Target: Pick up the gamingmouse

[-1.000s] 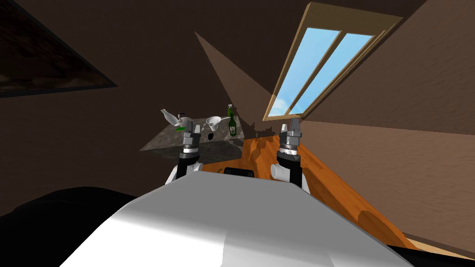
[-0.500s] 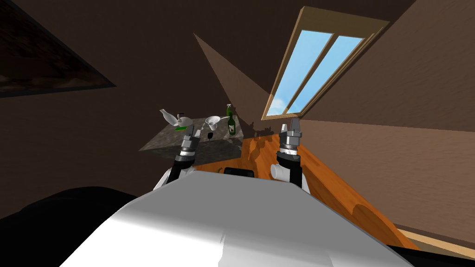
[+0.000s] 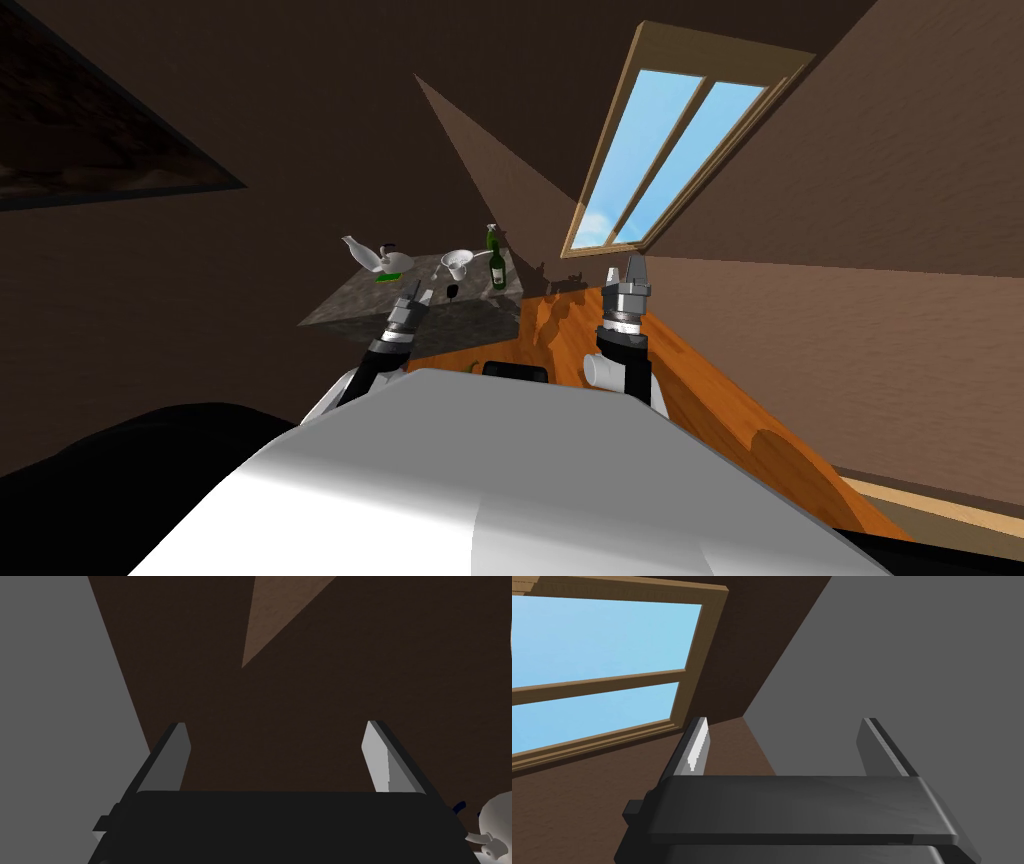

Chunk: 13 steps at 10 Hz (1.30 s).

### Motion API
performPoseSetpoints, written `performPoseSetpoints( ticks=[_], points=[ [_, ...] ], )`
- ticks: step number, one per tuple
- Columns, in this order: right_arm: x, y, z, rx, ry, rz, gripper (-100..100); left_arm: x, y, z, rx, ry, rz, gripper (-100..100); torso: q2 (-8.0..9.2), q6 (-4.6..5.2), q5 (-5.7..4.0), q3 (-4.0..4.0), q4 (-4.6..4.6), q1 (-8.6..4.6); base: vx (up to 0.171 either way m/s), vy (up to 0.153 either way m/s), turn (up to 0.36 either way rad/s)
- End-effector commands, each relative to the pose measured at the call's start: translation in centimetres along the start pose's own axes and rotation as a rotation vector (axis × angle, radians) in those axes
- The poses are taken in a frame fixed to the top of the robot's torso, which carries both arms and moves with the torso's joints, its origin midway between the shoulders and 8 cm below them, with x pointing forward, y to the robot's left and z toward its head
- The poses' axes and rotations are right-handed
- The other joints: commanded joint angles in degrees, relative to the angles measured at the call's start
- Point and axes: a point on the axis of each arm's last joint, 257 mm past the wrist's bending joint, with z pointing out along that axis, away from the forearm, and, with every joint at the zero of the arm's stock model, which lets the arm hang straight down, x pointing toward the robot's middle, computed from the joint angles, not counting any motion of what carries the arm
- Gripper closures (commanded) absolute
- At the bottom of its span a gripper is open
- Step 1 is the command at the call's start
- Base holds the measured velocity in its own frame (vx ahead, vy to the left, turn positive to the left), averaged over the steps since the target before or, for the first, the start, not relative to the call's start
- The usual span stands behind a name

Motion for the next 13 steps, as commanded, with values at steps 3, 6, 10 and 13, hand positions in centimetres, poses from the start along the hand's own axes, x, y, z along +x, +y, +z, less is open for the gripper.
performPoseSetpoints(
  ticks=[3, 6, 10, 13],
  points=[
    [0.0, 0.0, 0.0, 0.000, 0.000, 0.000, 0, -0.3, 1.9, -1.2, -0.087, 0.061, -0.016, -100, 0.01, 0.00, 0.00, 0.01, 0.00, -0.02, -0.031, -0.004, -0.035],
    [0.0, 0.0, 0.0, 0.000, 0.000, 0.000, 0, -0.9, 4.5, -3.3, -0.208, 0.105, -0.051, -100, -0.01, -0.01, 0.00, 0.00, 0.00, 0.00, -0.033, -0.002, -0.048],
    [0.0, 0.0, 0.0, 0.000, 0.000, 0.000, 0, -1.3, 7.0, -5.4, -0.333, 0.163, -0.074, -100, -0.05, 0.00, 0.00, -0.02, 0.00, -0.03, -0.025, -0.008, -0.046],
    [0.0, 0.0, 0.0, 0.000, 0.000, 0.000, 0, -1.3, 8.1, -6.4, -0.397, 0.213, -0.072, -100, -0.04, 0.00, 0.00, -0.02, 0.00, -0.03, -0.023, -0.008, -0.037]
  ],
)
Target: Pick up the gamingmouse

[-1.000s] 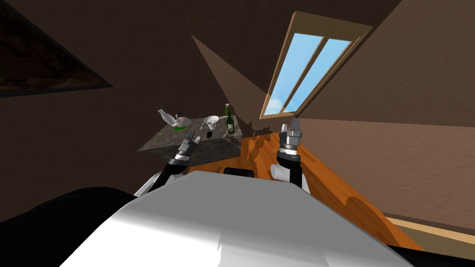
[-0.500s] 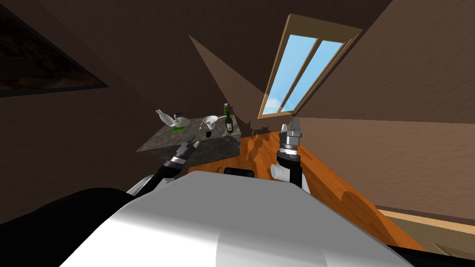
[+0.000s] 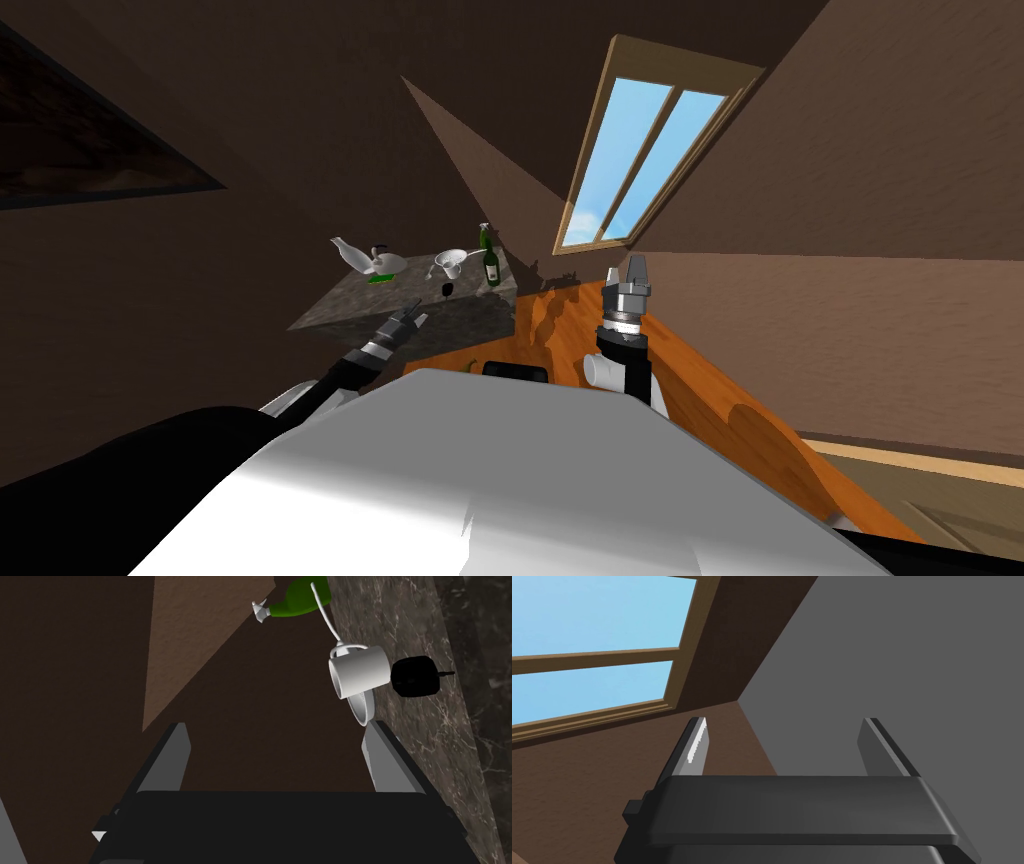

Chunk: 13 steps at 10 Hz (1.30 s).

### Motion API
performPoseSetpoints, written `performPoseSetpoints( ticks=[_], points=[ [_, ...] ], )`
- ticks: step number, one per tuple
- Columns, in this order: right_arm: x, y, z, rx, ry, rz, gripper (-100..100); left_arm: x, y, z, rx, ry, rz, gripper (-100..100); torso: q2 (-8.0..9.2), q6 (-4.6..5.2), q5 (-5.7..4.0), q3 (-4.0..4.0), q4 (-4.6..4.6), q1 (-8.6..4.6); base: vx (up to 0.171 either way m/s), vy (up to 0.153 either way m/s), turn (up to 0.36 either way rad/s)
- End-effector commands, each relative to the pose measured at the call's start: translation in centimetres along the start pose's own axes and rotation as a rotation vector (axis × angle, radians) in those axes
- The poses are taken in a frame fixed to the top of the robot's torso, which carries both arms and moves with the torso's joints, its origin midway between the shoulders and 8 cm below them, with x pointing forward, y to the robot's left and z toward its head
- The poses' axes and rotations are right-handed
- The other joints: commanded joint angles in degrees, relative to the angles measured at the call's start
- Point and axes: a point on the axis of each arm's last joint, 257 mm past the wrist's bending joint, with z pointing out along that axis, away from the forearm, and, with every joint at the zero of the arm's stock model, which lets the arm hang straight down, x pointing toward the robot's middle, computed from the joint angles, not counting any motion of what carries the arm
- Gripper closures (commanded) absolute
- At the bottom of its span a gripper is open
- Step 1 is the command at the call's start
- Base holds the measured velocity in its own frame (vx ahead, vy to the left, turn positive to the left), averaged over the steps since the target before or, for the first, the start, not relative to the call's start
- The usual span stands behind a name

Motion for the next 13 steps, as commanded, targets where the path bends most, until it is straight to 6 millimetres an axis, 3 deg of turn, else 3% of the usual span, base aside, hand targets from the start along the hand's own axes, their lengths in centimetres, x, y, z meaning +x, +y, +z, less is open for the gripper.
performPoseSetpoints(
  ticks=[1, 2, 5, 10, 12, 13],
  points=[
    [0.0, 0.0, 0.0, 0.000, 0.000, 0.000, 0, -0.3, 1.7, -0.8, -0.070, 0.019, -0.016, -100, 0.00, 0.00, 0.00, 0.00, 0.00, 0.00, -0.023, -0.018, -0.057],
    [0.0, 0.0, 0.0, 0.000, 0.000, 0.000, 0, -0.1, 1.6, -0.7, -0.073, 0.035, -0.005, -100, 0.01, 0.00, -0.01, 0.00, 0.00, -0.03, -0.021, -0.015, -0.036],
    [0.0, 0.0, 0.0, 0.000, 0.000, 0.000, 0, -0.4, 4.5, -2.2, -0.194, 0.072, -0.017, -100, -0.01, 0.00, 0.00, -0.01, 0.00, -0.03, -0.021, -0.016, -0.057],
    [0.0, 0.0, 0.0, 0.000, 0.000, 0.000, 0, -0.5, 7.3, -3.7, -0.316, 0.125, -0.002, -100, -0.05, 0.01, -0.01, -0.03, -0.01, -0.07, -0.014, -0.023, -0.048],
    [0.0, 0.0, 0.0, 0.000, 0.000, 0.000, 0, -0.9, 10.0, -5.5, -0.428, 0.155, 0.017, -100, -0.07, 0.01, -0.01, -0.04, -0.02, -0.08, -0.009, -0.042, -0.100],
    [0.0, 0.0, 0.0, 0.000, 0.000, 0.000, 0, -0.8, 9.9, -5.4, -0.430, 0.165, 0.024, -100, -0.07, 0.02, -0.02, -0.04, -0.02, -0.16, -0.004, -0.046, -0.046]
  ],
)
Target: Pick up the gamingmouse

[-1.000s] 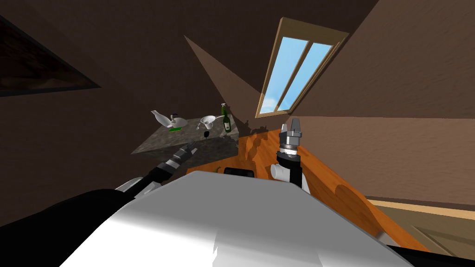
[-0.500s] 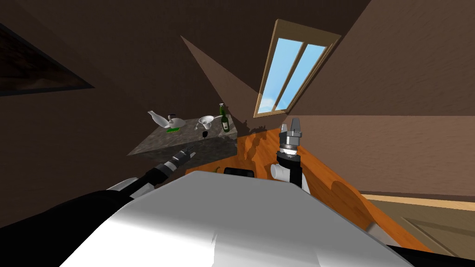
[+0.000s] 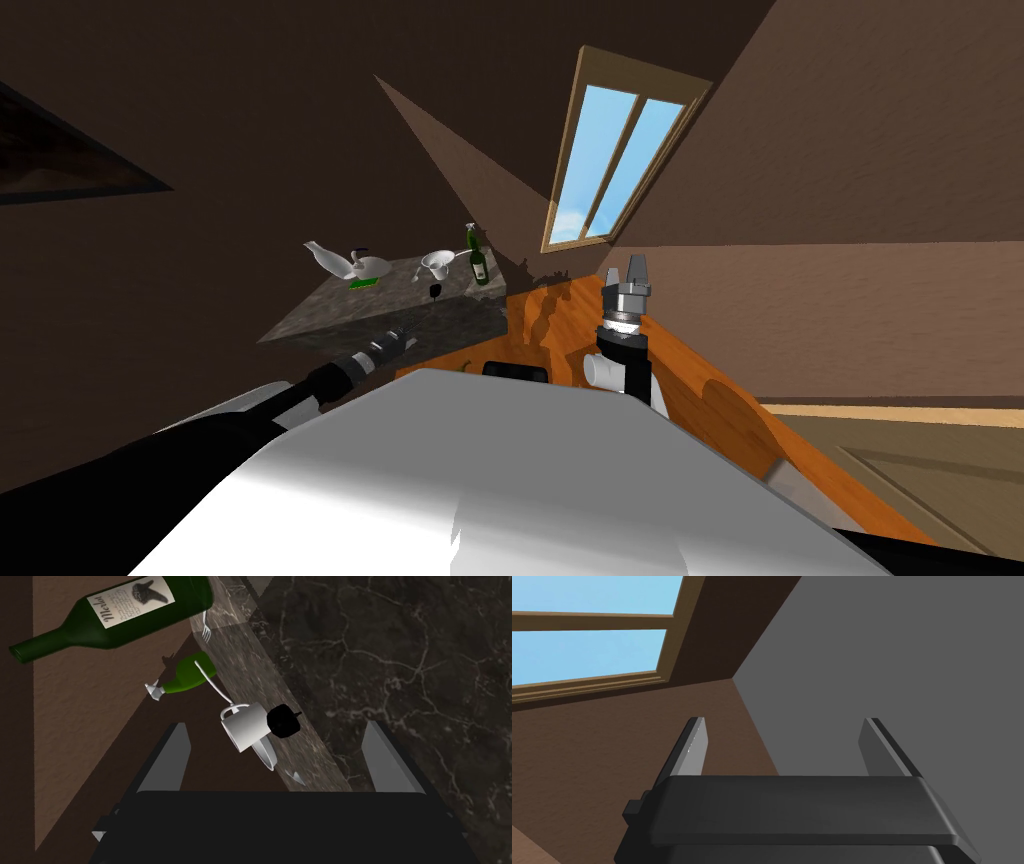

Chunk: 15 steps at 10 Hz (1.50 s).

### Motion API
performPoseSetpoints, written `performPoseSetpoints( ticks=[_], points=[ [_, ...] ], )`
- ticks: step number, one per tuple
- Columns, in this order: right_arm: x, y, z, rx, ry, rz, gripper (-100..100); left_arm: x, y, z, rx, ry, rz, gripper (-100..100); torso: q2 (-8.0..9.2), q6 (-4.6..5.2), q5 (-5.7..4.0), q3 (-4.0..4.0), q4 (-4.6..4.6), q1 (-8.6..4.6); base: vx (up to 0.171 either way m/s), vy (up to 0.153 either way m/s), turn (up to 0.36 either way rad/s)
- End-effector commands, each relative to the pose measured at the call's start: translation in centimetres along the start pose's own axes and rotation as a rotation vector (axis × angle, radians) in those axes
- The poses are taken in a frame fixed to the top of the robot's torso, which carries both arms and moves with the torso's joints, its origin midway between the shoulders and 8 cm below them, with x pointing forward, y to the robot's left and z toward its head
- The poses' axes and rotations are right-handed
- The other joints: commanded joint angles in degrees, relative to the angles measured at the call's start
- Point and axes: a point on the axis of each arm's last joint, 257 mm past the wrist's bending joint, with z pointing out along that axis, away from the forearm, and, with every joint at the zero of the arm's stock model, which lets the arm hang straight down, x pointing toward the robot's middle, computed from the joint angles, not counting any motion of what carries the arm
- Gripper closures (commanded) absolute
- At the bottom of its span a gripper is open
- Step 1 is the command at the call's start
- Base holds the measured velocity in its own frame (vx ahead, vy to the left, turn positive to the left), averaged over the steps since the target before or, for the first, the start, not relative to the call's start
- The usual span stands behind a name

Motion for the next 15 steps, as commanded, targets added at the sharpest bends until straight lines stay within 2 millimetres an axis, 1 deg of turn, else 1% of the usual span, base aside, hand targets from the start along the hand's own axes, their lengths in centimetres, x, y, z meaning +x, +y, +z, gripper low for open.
performPoseSetpoints(
  ticks=[1, 3, 4, 7, 9, 11, 13, 15],
  points=[
    [0.0, 0.0, 0.0, 0.000, 0.000, 0.000, 0, 0.0, 1.8, -0.6, -0.067, 0.022, 0.024, -100, 0.00, 0.00, 0.00, 0.00, 0.00, 0.00, 0.001, -0.044, -0.079],
    [0.0, 0.0, 0.0, 0.000, 0.000, 0.000, 0, -0.4, 4.9, -1.4, -0.178, 0.044, 0.066, -100, -0.04, 0.02, -0.01, -0.03, -0.01, -0.04, 0.009, -0.064, -0.138],
    [0.0, 0.0, 0.0, 0.000, 0.000, 0.000, 0, -0.4, 4.9, -1.4, -0.179, 0.048, 0.071, -100, -0.06, 0.03, -0.01, -0.04, -0.02, -0.08, 0.012, -0.048, -0.046],
    [0.0, 0.0, 0.0, 0.000, 0.000, 0.000, 0, -1.5, 9.5, -3.0, -0.340, 0.082, 0.163, -100, -0.14, 0.03, -0.01, -0.08, -0.03, -0.03, 0.034, -0.053, -0.134],
    [0.0, 0.0, 0.0, 0.000, 0.000, 0.000, 0, -2.6, 12.3, -4.3, -0.443, 0.100, 0.234, -100, -0.22, 0.03, -0.02, -0.13, -0.05, -0.08, 0.058, -0.064, -0.174],
    [0.0, 0.0, 0.0, 0.000, 0.000, 0.000, 0, -4.0, 14.6, -5.6, -0.536, 0.113, 0.304, -100, -0.36, 0.02, 0.00, -0.21, -0.08, 0.02, 0.105, -0.023, -0.176],
    [0.0, 0.0, 0.0, 0.000, 0.000, 0.000, 0, -5.7, 16.5, -6.8, -0.616, 0.121, 0.372, -100, -0.47, 0.02, 0.04, -0.27, -0.11, 0.19, 0.118, 0.021, -0.193],
    [0.0, 0.0, 0.0, 0.000, 0.000, 0.000, 0, -7.4, 17.7, -7.8, -0.680, 0.123, 0.434, -100, -0.51, 0.02, 0.07, -0.30, -0.12, 0.35, 0.138, 0.062, -0.155]
  ],
)
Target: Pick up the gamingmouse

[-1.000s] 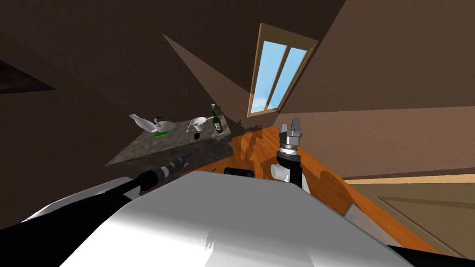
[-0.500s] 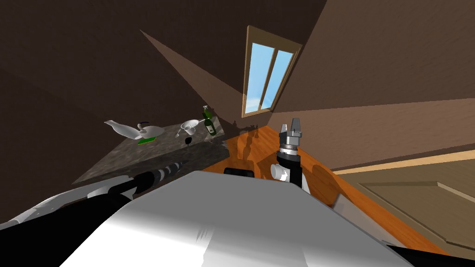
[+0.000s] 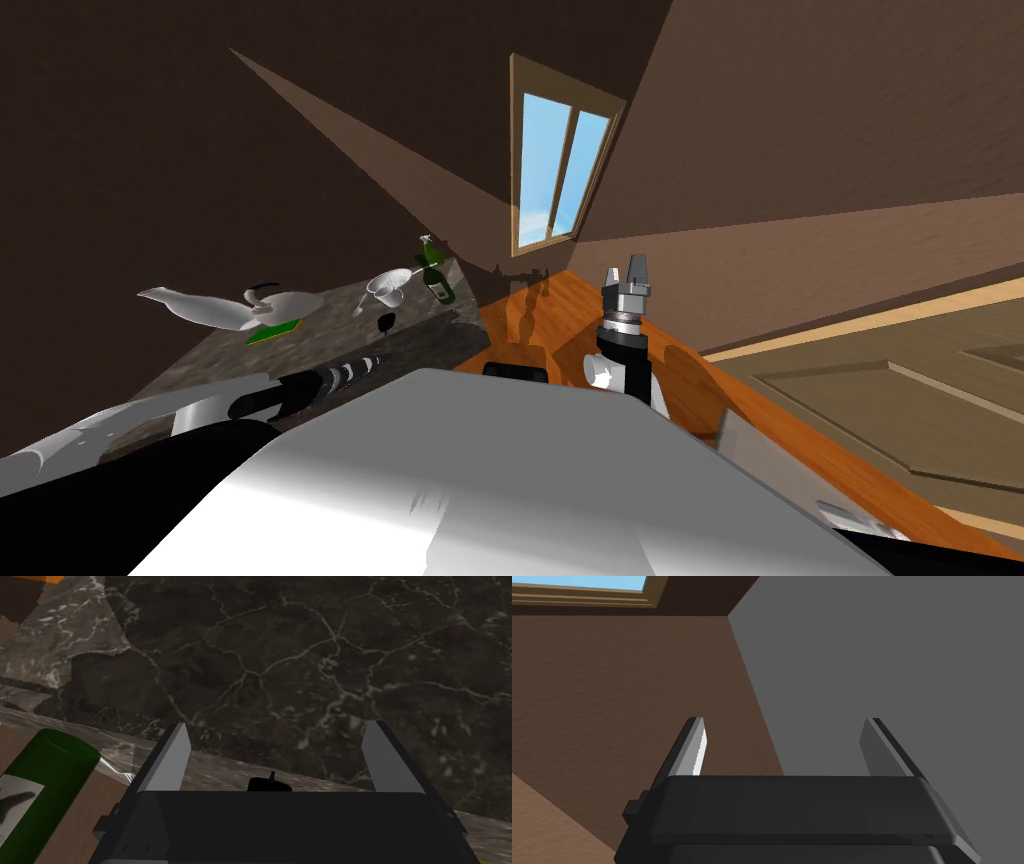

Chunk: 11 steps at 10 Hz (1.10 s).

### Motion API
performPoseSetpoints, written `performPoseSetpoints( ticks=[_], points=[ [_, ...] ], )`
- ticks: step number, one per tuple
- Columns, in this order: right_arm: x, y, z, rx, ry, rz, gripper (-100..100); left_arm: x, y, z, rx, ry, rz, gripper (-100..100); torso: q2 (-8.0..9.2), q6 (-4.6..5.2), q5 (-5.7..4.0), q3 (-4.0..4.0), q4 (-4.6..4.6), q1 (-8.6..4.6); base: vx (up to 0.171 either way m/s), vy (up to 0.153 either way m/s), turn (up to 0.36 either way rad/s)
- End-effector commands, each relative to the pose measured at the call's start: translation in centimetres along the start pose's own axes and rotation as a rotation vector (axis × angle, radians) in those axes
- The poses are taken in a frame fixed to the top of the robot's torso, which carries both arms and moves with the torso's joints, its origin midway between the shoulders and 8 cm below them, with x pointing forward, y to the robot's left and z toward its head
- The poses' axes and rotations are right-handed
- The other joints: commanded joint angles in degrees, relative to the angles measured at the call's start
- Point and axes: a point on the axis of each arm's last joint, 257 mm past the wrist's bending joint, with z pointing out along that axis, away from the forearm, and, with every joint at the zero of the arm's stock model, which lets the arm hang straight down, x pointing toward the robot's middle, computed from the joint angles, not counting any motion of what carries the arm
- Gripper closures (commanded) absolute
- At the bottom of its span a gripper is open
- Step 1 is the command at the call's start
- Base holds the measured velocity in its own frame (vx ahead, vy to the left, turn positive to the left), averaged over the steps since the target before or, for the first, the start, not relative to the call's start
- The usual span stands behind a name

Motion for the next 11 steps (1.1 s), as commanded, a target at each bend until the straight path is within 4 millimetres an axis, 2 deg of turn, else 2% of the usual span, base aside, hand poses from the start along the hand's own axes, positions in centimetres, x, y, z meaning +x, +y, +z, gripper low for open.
performPoseSetpoints(
  ticks=[1, 5, 7, 8, 9, 11],
  points=[
    [0.0, 0.0, 0.0, 0.000, 0.000, 0.000, 0, -1.0, 1.5, 0.0, -0.051, -0.007, 0.042, -100, 0.00, 0.00, 0.00, 0.00, 0.00, 0.00, 0.148, 0.101, -0.180],
    [0.0, 0.0, 0.0, 0.000, 0.000, 0.000, 0, -3.7, 2.6, 0.1, -0.103, -0.038, 0.105, -100, -0.32, 0.00, 0.10, -0.19, -0.08, 0.44, 0.203, 0.185, -0.139],
    [0.0, 0.0, 0.0, 0.000, 0.000, 0.000, 0, -3.8, 2.6, 0.1, -0.103, -0.039, 0.106, -100, -0.12, -0.04, 0.12, -0.08, -0.04, 0.42, 0.098, 0.131, -0.054],
    [0.0, 0.0, 0.0, 0.000, 0.000, 0.000, 0, -3.8, 2.6, 0.1, -0.104, -0.040, 0.107, 0, 0.20, -0.06, 0.05, 0.10, 0.03, 0.05, 0.013, 0.017, -0.002],
    [0.0, 0.0, 0.0, 0.000, 0.000, 0.000, 0, -3.3, 3.7, 0.2, -0.110, -0.045, 0.095, -100, 0.40, -0.07, -0.03, 0.23, 0.09, -0.21, 0.024, 0.008, -0.099],
    [0.0, 0.0, 0.0, 0.000, 0.000, 0.000, 0, -2.6, 4.7, 0.3, -0.115, -0.049, 0.083, -100, 0.45, -0.07, -0.06, 0.26, 0.10, -0.32, 0.015, 0.006, -0.063]
  ],
)
